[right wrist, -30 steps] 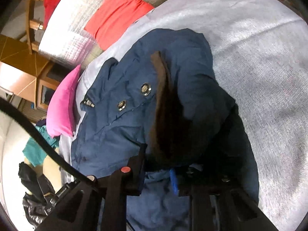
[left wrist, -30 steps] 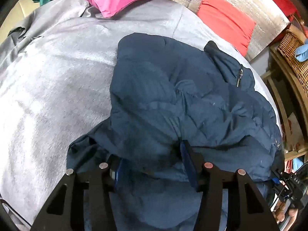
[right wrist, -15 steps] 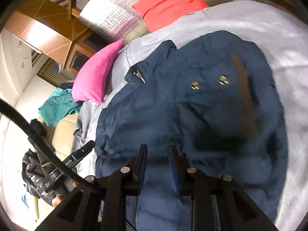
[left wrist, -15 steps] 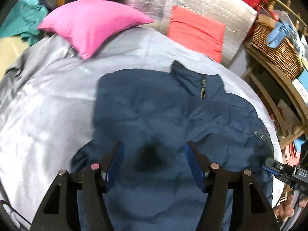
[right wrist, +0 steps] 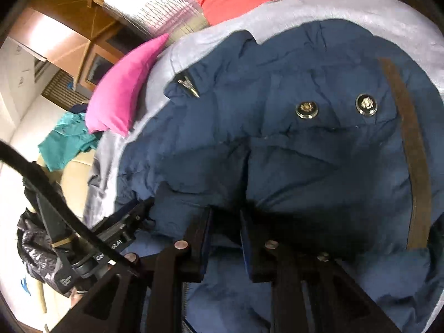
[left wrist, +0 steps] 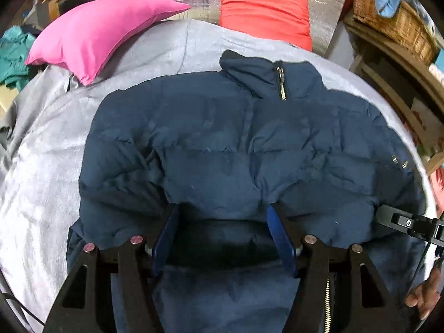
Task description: Fold large clothes
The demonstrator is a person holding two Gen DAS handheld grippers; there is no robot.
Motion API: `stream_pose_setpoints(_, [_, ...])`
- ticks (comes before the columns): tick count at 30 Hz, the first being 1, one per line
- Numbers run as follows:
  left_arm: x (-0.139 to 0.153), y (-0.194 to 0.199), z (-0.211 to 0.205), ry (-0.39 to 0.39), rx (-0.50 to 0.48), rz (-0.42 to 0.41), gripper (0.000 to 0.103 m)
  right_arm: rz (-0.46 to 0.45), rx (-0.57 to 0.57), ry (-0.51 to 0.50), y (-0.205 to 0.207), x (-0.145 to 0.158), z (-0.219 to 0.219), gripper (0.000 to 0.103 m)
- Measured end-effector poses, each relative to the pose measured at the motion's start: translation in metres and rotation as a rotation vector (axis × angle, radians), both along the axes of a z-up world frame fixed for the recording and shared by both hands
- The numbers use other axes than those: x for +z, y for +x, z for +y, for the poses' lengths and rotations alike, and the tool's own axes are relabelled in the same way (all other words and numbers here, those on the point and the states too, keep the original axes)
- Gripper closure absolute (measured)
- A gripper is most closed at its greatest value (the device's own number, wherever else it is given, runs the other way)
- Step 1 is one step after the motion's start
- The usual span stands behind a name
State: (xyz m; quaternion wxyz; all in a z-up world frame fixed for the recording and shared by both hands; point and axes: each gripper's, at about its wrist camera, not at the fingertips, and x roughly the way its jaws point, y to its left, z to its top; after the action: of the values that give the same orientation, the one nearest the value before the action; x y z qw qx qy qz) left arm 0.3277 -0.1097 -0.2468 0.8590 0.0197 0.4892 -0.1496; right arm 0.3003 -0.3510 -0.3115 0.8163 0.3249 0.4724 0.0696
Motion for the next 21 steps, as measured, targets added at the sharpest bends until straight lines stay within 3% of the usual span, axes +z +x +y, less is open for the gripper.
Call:
stream_pose_setpoints(3, [0.013, -0.005, 0.013, -0.039, 0.013, -0.027, 0.037, -0.06, -0.015, -0.015, -0.004, 0.013, 0.0, 0.078])
stream_pose_setpoints(6, [0.022, -0.006, 0.027, 0.019, 0.051, -0.074, 0.037, -0.084, -0.056, -0.048, -0.009, 0.019, -0.006, 0.078])
stream_pose_setpoints(9, [0.014, 0.003, 0.048, 0.071, 0.121, -0.057, 0.037, -0.011, -0.09, -0.058, -0.01, 0.008, -0.022, 0.077])
stream_pose_setpoints(11, [0.0, 0.012, 0.055, 0.079, 0.13, 0.001, 0.037, 0.061, -0.054, -0.023, -0.005, -0.01, -0.026, 0.079])
stream_pose_setpoints(18, [0.015, 0.004, 0.076, 0.026, 0.129, -0.024, 0.037, 0.014, -0.084, -0.049, -0.028, 0.017, -0.048, 0.08])
stream_pose_setpoints(21, [0.02, 0.006, 0.092, 0.064, 0.156, -0.065, 0.037, 0.005, -0.144, -0.087, -0.046, 0.023, -0.073, 0.08])
